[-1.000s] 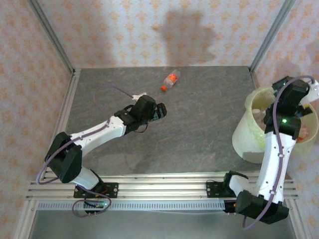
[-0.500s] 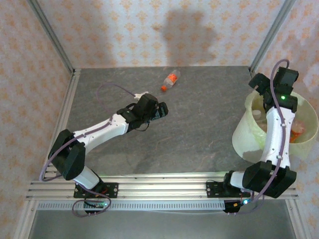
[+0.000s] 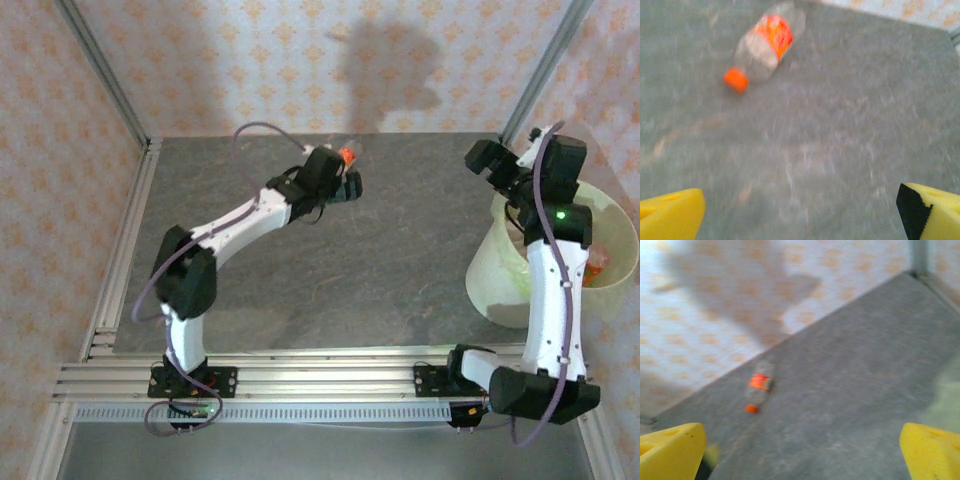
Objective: Put the plastic bottles in the bin
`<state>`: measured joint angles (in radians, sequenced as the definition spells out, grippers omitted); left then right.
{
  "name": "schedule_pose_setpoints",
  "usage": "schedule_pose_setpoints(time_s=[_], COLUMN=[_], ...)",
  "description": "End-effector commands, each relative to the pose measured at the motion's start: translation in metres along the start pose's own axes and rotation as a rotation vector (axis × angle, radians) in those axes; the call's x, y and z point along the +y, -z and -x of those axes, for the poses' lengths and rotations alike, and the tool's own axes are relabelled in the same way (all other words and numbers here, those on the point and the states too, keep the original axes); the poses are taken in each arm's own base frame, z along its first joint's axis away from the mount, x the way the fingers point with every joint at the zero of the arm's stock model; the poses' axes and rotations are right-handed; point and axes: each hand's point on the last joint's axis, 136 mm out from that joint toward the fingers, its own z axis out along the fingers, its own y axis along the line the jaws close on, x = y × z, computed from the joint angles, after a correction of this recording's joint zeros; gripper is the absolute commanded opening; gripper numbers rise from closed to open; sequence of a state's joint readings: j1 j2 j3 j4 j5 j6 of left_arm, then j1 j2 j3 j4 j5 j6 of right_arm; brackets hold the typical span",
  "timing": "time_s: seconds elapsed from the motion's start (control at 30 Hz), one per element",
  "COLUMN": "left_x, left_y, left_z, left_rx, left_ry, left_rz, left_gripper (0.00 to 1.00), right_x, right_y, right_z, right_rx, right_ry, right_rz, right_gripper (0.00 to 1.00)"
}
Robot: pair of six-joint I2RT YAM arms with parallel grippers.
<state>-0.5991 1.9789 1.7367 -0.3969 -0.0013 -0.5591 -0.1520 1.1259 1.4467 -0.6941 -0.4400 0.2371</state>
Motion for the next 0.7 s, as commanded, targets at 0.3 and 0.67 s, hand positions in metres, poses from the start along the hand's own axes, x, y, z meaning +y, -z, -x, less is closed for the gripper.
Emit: schedule_pose_setpoints(time_s=[0.3,0.67], left_x=[0.048,0.06], left_y=[-0.092,-0.15], left_z=[0.023,0.024], left_rx=[0.173,0.127], left_ry=[-0.352,-0.585], left_rz=[0.083,0.168], left_gripper=[1.0,0.98], right_x=[0.086,0.074], right_y=[-0.039,-0.057], right_z=[-0.05,-0.076], right_rx=[0.026,0.116], right_ry=[-0.083,-0.077], right_rz=[0.349,0.274], right_gripper=[0.99,0.99])
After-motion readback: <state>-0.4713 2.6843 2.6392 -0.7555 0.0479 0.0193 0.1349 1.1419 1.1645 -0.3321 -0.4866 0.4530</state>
